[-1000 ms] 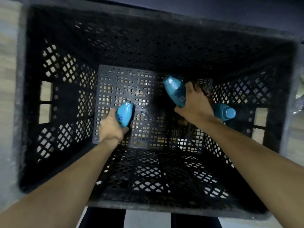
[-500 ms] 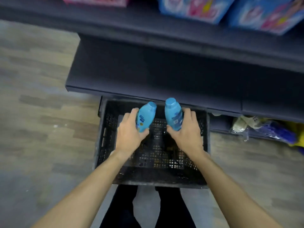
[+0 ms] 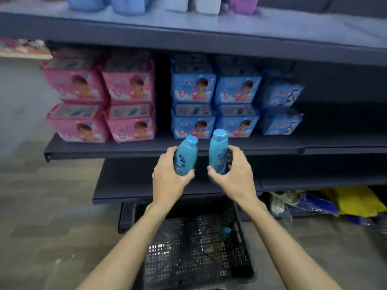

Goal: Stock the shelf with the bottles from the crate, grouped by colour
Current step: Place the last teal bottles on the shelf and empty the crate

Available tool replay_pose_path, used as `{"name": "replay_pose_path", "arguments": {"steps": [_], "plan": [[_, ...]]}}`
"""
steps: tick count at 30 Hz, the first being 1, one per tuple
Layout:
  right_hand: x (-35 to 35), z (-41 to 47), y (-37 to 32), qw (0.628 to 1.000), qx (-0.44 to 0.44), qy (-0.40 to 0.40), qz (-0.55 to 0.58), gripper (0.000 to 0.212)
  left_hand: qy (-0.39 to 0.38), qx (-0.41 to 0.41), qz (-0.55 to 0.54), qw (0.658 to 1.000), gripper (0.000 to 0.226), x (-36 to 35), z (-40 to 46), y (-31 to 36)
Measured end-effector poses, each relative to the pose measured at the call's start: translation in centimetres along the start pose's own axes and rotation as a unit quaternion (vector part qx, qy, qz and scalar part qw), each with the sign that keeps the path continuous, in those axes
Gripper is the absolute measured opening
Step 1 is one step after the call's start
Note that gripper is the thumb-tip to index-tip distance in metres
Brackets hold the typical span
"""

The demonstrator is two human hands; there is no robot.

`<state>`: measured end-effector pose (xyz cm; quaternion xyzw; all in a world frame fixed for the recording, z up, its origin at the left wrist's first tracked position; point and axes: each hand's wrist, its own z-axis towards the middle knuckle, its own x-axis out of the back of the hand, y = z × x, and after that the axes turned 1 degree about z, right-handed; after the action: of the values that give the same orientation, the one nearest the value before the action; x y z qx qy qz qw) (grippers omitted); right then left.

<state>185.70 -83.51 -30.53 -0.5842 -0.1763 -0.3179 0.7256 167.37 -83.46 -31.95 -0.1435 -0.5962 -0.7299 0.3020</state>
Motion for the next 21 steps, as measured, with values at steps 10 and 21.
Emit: {"name": "replay_pose_path", "arguments": {"steps": [10, 21], "plan": [[10.7, 4.9, -9.3, 0.988, 0.095, 0.122, 0.015, 0.067, 0.051, -0.163, -0.073, 0.983, 0.065, 5.5, 5.3, 11.5], [24.2, 15.6, -14.7, 0.974, 0.172, 0.145, -0.001, 0.054, 0.142, -0.21, -0.139, 0.957, 0.054, 6.8, 9.9, 25.3]]}}
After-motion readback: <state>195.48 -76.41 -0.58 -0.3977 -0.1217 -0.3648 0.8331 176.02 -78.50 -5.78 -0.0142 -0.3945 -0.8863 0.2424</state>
